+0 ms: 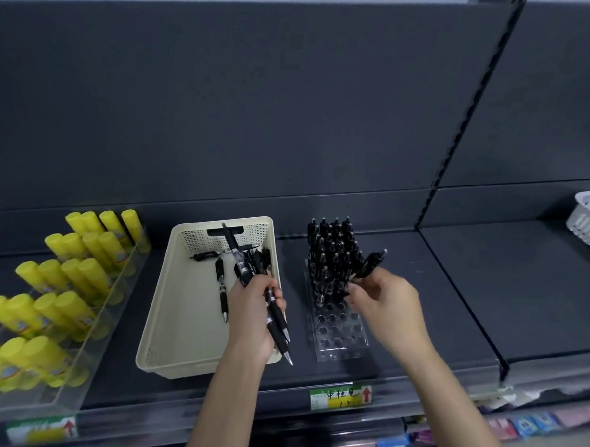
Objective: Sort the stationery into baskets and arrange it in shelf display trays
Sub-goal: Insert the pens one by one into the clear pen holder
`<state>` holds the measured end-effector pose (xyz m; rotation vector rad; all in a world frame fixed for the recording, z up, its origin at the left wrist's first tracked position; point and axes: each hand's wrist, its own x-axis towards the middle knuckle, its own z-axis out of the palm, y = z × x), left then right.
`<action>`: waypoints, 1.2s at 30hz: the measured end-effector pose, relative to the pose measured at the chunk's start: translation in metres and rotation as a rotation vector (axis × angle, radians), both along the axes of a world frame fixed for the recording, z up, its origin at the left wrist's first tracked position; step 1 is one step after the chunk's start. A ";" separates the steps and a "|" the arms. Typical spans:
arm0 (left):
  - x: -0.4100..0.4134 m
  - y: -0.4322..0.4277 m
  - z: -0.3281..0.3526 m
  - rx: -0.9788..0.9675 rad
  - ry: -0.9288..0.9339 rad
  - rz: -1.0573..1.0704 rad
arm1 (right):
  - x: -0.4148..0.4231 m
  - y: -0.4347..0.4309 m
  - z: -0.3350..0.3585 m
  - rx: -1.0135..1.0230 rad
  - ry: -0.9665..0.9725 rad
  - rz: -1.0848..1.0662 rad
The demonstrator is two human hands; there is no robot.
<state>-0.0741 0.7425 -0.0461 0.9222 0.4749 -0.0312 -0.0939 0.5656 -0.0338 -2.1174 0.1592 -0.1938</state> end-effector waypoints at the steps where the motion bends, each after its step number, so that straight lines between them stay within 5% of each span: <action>1: -0.001 0.001 -0.001 0.017 -0.002 -0.015 | 0.001 0.002 -0.003 -0.020 -0.024 -0.013; 12: -0.006 0.013 0.001 0.129 -0.043 -0.088 | 0.010 0.017 -0.026 -0.402 -0.028 0.052; 23: -0.008 0.012 -0.001 0.048 -0.084 -0.108 | 0.011 0.021 -0.033 -0.481 -0.006 0.077; 31: -0.009 0.007 0.006 0.081 -0.175 -0.170 | 0.004 0.011 -0.017 -0.213 -0.056 -0.032; 36: -0.016 -0.004 0.011 0.255 -0.258 -0.330 | -0.002 0.017 0.011 0.183 -0.077 -0.005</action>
